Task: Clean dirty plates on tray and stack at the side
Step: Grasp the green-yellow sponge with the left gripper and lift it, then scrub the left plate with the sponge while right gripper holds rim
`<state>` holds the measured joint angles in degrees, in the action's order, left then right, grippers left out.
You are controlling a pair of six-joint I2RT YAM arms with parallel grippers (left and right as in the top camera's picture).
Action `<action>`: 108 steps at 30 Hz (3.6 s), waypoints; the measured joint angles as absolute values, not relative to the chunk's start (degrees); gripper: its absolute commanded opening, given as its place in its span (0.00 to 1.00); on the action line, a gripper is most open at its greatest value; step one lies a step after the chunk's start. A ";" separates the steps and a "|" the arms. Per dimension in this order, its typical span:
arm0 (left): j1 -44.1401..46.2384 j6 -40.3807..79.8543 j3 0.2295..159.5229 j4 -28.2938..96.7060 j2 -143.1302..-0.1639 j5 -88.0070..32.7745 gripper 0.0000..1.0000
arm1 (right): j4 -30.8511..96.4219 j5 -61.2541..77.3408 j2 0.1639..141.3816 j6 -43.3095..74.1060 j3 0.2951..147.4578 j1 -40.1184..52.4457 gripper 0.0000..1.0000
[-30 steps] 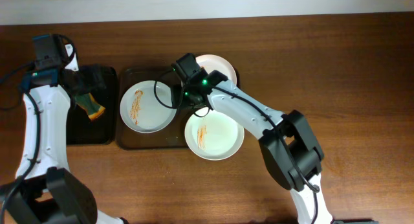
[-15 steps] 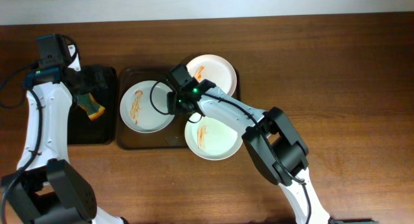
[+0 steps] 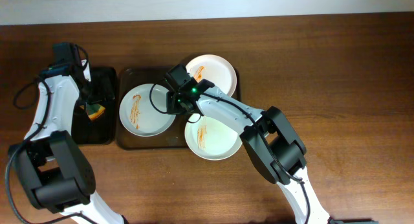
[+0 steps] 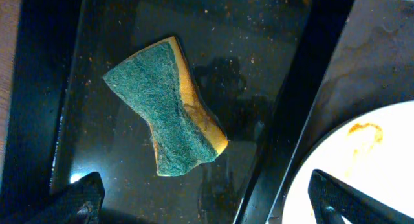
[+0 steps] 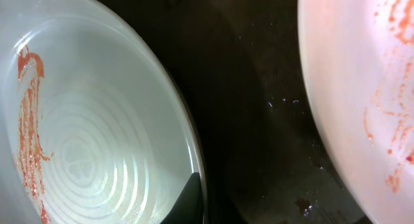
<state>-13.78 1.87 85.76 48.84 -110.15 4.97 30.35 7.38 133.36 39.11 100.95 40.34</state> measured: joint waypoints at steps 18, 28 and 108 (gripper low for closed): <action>-17.65 8.80 86.17 40.40 -121.84 4.82 0.20 | 31.29 8.91 133.36 39.22 101.10 39.94 0.04; -17.61 4.69 96.64 54.00 -123.76 1.63 0.01 | 31.68 11.73 133.36 39.18 101.10 39.38 0.04; 3.77 16.99 77.73 32.88 -117.54 10.35 0.01 | 30.17 24.56 134.32 35.79 101.10 35.00 0.04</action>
<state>3.77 16.99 77.73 32.88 -117.54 10.35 30.17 24.56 134.32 35.79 101.10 35.00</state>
